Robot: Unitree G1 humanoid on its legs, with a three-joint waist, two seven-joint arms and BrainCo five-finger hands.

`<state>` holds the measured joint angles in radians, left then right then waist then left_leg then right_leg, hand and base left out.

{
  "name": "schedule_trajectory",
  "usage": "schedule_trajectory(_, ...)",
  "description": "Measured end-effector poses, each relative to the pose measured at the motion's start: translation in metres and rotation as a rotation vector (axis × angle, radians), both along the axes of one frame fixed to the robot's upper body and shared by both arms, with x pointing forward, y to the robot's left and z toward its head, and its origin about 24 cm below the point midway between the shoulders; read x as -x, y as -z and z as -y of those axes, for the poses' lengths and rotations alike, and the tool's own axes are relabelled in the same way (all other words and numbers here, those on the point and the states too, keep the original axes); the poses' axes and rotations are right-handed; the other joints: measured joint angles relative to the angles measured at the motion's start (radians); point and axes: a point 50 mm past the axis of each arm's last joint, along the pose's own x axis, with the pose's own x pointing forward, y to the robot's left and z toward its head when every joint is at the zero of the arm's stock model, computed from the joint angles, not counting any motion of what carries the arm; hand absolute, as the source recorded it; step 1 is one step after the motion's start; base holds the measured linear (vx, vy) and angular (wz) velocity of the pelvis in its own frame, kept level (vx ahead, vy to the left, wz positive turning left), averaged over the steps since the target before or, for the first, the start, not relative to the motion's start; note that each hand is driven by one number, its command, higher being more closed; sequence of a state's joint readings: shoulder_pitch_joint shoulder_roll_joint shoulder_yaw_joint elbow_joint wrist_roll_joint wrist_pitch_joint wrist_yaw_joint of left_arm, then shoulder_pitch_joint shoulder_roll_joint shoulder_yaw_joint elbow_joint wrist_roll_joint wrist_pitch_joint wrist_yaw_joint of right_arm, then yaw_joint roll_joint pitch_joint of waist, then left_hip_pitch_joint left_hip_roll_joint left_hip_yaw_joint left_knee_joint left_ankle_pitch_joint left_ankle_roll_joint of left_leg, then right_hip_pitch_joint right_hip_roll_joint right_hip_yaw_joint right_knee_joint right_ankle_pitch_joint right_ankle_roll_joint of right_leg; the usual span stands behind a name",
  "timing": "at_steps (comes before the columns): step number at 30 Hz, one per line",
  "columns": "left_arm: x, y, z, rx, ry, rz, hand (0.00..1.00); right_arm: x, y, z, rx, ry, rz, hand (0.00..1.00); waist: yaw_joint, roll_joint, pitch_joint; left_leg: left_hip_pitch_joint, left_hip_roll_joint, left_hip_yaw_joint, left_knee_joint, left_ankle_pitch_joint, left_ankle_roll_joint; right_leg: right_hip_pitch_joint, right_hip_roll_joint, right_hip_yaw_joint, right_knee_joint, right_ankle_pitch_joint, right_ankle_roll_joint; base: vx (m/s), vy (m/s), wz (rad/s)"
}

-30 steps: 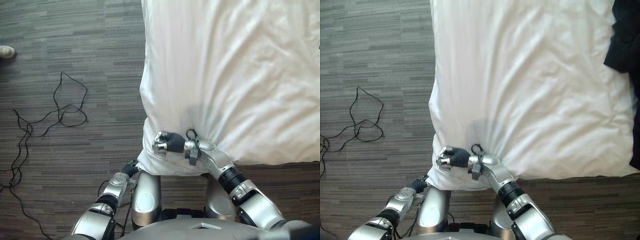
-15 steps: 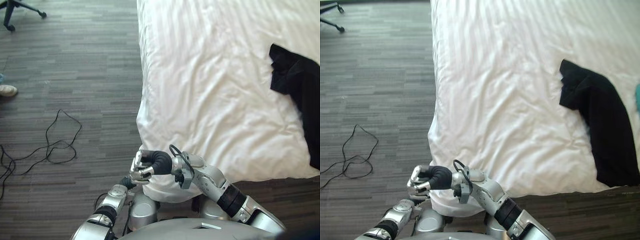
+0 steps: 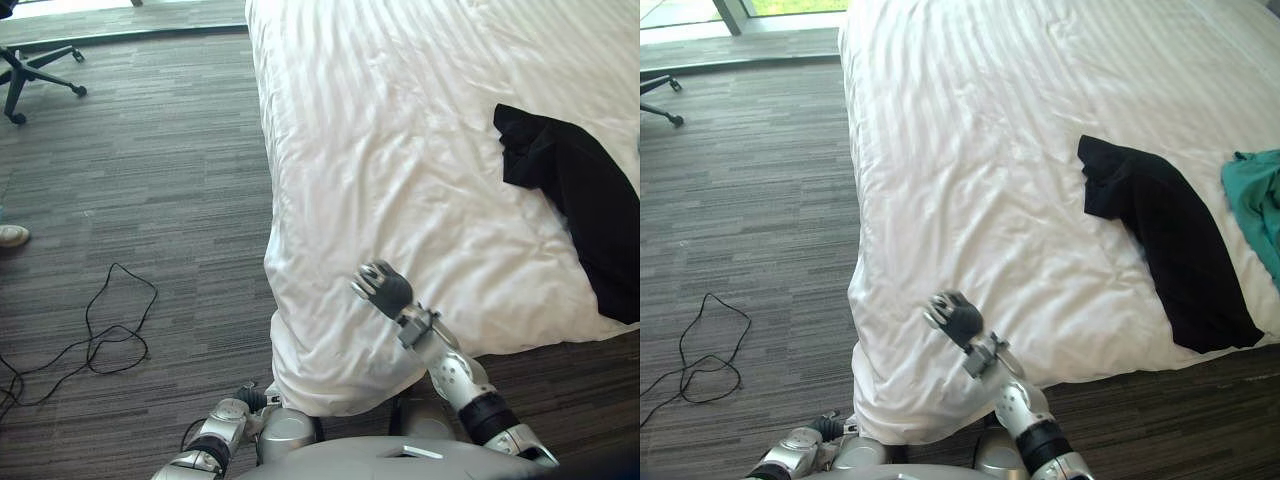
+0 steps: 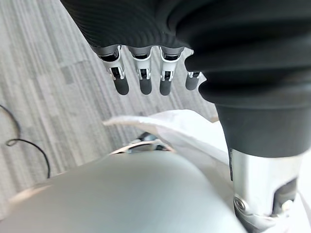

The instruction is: Tidy the bed and pick cloth on bed and put in laundry

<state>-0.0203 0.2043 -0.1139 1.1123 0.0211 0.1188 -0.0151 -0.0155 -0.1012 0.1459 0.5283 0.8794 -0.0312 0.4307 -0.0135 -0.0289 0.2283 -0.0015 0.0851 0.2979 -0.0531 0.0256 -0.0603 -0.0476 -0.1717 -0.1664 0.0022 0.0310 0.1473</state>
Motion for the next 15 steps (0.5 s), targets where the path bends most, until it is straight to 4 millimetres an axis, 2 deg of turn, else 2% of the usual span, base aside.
schedule_trajectory(2,0.0,0.0,0.0,0.001,-0.004,0.003,0.0,0.005,0.007,0.024,0.018,0.134,-0.022,1.0,-0.002,0.0,0.0,0.003,0.002,0.019,0.0,-0.002,-0.002,-0.01,0.003,0.019,-0.001,0.003,0.005,0.04,-0.012,-0.25)
schedule_trajectory(6,0.002,0.0,0.0,0.019,-0.062,0.015,0.0,0.01,0.012,0.051,0.033,0.34,-0.068,1.0,-0.01,0.002,-0.002,0.028,0.001,0.032,-0.008,-0.005,-0.005,0.006,0.004,0.03,-0.003,0.003,0.005,0.02,-0.004,-0.11)
schedule_trajectory(9,0.007,0.001,0.0,0.04,-0.137,0.025,0.0,0.025,0.017,0.08,0.067,0.588,-0.143,1.0,-0.003,0.002,-0.006,0.057,0.002,0.061,-0.011,-0.02,-0.006,0.021,0.004,0.047,-0.002,-0.002,0.001,-0.01,0.015,-0.18)
schedule_trajectory(10,0.011,0.002,0.0,0.052,-0.167,0.027,0.0,0.043,0.022,0.101,0.138,0.717,-0.214,1.0,-0.004,0.006,-0.018,0.059,0.003,0.08,-0.01,-0.031,-0.005,0.019,0.004,0.052,-0.001,-0.013,-0.014,-0.01,0.016,-0.18)
schedule_trajectory(11,0.012,0.002,0.0,0.054,-0.17,0.027,0.0,0.048,0.024,0.105,0.153,0.744,-0.231,1.0,-0.004,0.006,-0.019,0.06,0.003,0.081,-0.01,-0.032,-0.005,0.019,0.004,0.052,0.0,-0.013,-0.015,0.01,0.011,-0.14)
schedule_trajectory(12,0.014,0.003,0.0,0.06,-0.192,0.022,0.0,0.069,0.031,0.121,0.218,0.834,-0.315,1.0,-0.004,0.008,-0.02,0.067,0.004,0.088,-0.011,-0.035,-0.006,0.02,0.004,0.053,0.005,-0.022,-0.021,0.03,0.004,-0.15)
schedule_trajectory(13,0.018,0.004,0.0,0.069,-0.232,0.009,0.0,0.104,0.043,0.134,0.295,0.908,-0.438,1.0,-0.006,0.011,-0.021,0.077,0.006,0.1,-0.014,-0.039,-0.01,0.019,0.004,0.053,0.014,-0.032,-0.018,0.03,0.0,-0.18)
schedule_trajectory(14,0.02,0.004,0.001,0.074,-0.25,0.004,0.0,0.117,0.048,0.137,0.319,0.925,-0.482,1.0,-0.007,0.014,-0.024,0.083,0.008,0.105,-0.015,-0.041,-0.012,0.02,0.005,0.055,0.017,-0.034,-0.017,0.06,-0.012,-0.2)
schedule_trajectory(15,0.025,0.005,0.001,0.079,-0.27,-0.009,0.0,0.135,0.053,0.14,0.35,0.933,-0.537,0.0,-0.011,0.019,-0.031,0.089,0.011,0.111,-0.018,-0.043,-0.014,0.02,0.008,0.059,0.021,-0.037,-0.016,0.06,-0.02,-0.2)
